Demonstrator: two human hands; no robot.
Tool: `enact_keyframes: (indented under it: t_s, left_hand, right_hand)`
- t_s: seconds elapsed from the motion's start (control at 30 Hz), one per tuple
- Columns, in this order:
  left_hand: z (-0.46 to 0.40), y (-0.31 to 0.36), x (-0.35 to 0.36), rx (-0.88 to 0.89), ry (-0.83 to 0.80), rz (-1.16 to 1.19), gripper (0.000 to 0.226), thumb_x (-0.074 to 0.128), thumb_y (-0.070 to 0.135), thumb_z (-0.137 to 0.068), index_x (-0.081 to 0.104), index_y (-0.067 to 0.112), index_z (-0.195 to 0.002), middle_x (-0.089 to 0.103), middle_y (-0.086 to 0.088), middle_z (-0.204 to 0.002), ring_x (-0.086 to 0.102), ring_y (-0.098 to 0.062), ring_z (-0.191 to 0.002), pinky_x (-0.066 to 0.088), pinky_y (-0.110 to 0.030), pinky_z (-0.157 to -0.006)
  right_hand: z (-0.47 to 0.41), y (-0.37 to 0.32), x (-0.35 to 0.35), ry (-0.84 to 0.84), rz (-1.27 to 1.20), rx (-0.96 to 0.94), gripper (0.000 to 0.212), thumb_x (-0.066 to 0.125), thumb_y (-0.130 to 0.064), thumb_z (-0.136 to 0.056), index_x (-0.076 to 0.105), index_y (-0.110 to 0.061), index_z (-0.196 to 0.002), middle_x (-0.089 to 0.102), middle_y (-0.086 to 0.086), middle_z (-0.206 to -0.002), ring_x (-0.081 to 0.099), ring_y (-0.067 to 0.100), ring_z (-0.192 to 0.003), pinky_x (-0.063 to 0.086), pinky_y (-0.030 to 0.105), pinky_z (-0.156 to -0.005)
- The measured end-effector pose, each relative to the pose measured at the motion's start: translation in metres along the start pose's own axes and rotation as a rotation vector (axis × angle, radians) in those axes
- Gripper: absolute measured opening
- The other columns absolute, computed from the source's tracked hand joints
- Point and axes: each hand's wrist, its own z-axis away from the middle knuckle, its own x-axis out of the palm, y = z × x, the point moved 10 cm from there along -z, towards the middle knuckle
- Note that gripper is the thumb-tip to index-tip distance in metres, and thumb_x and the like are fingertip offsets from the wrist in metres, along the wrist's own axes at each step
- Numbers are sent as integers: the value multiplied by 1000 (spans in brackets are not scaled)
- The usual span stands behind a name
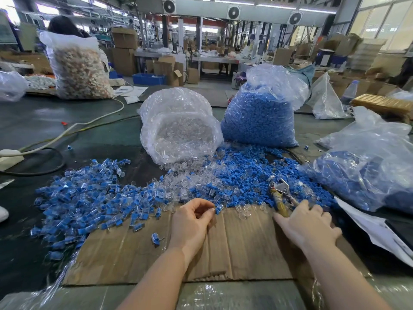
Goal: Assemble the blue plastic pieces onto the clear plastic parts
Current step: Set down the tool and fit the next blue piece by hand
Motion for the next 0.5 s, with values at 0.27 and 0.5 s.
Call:
enact_keyframes:
  t_s: [0.27,0.5]
  left_hand:
    - [0,0,-1,-13,-1,32,15,63,3,-85,66,18,-83,69,-3,-72,62,-6,-61,51,-14,-61]
    - [-8,-16,-2,-264,38,395,7,59,2,-87,64,5,-92,62,-8,-64,55,-16,-52,45,-29,-50]
  right_hand:
    - [8,-18,-21,68,-55,-70,37,39,-41,-94,43,-10,-112,41,16,-126,38,32,-117,36,47,-93]
    - [61,-88,-35,-169,-427,-543,22,38,-27,-96,44,-18,-77,47,-2,-75,40,10,-59,28,19,-49]
